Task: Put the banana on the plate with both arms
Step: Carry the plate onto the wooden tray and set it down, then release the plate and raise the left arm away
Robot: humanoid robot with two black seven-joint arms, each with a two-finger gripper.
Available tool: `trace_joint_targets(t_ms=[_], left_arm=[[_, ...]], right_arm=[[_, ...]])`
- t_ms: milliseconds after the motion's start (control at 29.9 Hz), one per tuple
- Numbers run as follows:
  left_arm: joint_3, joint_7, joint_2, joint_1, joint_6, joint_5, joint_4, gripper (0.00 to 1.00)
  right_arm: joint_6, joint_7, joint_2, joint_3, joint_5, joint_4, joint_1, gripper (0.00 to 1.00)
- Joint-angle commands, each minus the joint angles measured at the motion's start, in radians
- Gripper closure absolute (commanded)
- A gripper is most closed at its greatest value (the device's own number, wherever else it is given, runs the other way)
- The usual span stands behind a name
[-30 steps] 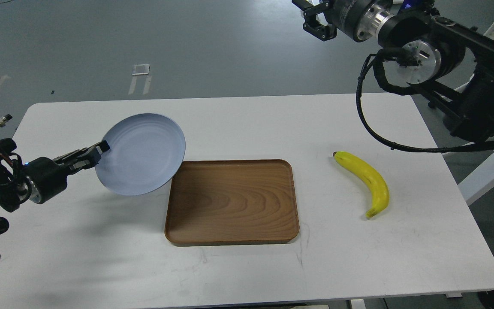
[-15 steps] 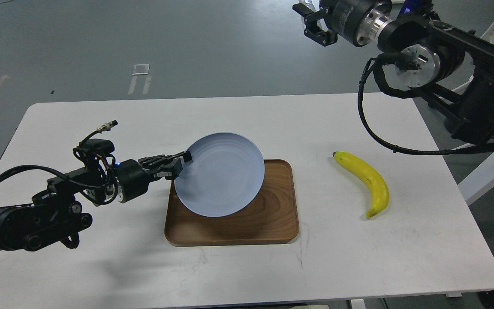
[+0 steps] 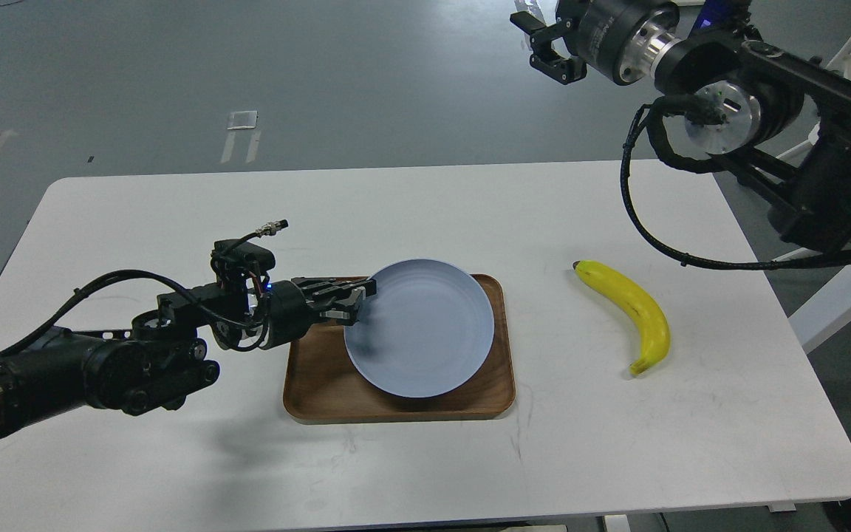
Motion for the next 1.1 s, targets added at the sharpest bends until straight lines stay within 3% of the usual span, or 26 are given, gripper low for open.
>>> trace_joint_targets(t_ms=[0,67,301,501,601,635,702,735,835,936,1069], left_arm=[[0.001,0.003,-0.017,0.003,0.001,-0.002,0.009,0.64],[-0.001,0.004,-0.016,0.0,0.001,-0.002,0.009,0.29],[-0.039,0.026,-0.005,-0.001,0.015,-0.048,0.008,0.03],[-0.312,0.016,-0.003,-0.061,0.022,-0.404,-0.017,0.02],[-0.473,0.048,0.001,-0.09,-0.088,-0.722,-0.027,0.02],[-0.522,0.093,0.004,-0.092,-0.137,-0.846,-0.029,0.02],[-0.553,0.15,0.009,-0.092,-0.169,-0.945,-0.035,0.02],[-0.584,0.208,0.024,-0.092,-0.191,-1.028,-0.041,0.02],[-0.721,0.317,0.041,-0.079,-0.225,-1.178,-0.064,0.02],[-0.792,0.354,0.05,-0.05,-0.249,-1.2,-0.109,0.02],[-0.806,0.354,0.084,-0.02,-0.301,-1.209,-0.136,0.02]], right_arm=[[0.001,0.0,-0.003,0.002,0.002,0.001,-0.003,0.0],[0.001,0.0,-0.003,0.003,0.002,0.001,-0.011,0.0],[0.001,0.0,-0.016,0.014,0.002,0.002,-0.016,0.0],[0.005,0.0,-0.069,0.014,0.002,0.045,-0.057,0.0],[0.005,0.0,-0.105,0.018,0.005,0.081,-0.091,0.0],[0.005,0.0,-0.117,0.02,0.005,0.088,-0.104,0.0],[0.007,0.0,-0.129,0.023,0.006,0.099,-0.118,0.0],[0.008,0.0,-0.141,0.025,0.006,0.114,-0.135,0.0],[0.011,0.0,-0.175,0.043,0.008,0.156,-0.186,0.0],[0.014,-0.005,-0.2,0.077,0.009,0.176,-0.235,0.0],[0.04,-0.014,-0.258,0.109,0.011,0.211,-0.285,0.0]])
